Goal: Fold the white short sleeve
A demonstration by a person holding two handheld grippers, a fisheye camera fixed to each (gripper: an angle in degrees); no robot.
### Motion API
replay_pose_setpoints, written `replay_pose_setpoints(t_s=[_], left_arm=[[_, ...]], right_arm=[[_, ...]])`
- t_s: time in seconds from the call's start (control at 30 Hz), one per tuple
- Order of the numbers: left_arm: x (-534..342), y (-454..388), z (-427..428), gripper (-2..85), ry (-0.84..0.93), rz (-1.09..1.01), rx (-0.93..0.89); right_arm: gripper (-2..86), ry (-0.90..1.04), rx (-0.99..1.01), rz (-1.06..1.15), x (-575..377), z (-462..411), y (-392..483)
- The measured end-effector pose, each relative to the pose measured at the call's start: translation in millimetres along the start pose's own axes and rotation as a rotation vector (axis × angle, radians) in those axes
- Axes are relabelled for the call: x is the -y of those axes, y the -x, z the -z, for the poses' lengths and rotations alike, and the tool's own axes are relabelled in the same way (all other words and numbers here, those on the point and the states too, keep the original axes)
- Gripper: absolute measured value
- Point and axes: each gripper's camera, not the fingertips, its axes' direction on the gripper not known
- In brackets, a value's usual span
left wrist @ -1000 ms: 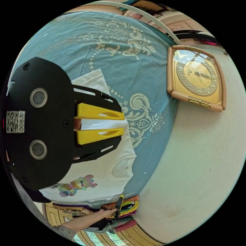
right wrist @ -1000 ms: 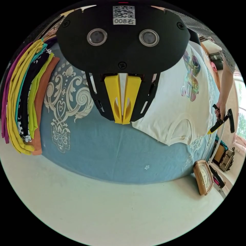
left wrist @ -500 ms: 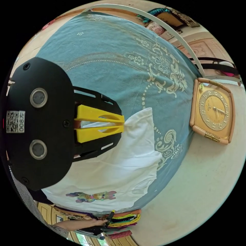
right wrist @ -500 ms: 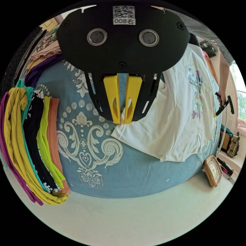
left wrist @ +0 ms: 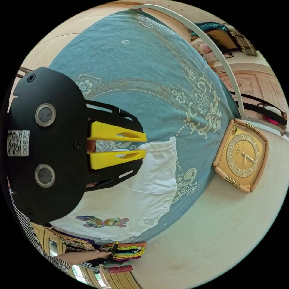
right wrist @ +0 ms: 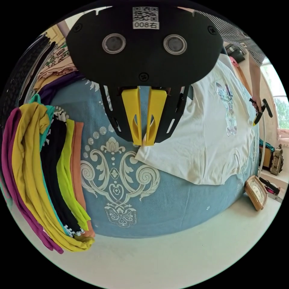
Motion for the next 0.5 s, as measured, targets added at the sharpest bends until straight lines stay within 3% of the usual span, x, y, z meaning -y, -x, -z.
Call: replay_pose_setpoints(t_s=[0.27, 0.5], left_arm=[[-132, 52, 58, 5.8, 0.113, 0.040, -0.268], [-238, 79, 106, 8.5, 0.226, 0.101, -0.342]], right_arm=[[0.3, 0.008, 0.145, 0.082, -136, 60, -17], [2.0, 0.168, 0.264, 0.052, -330, 88, -41]])
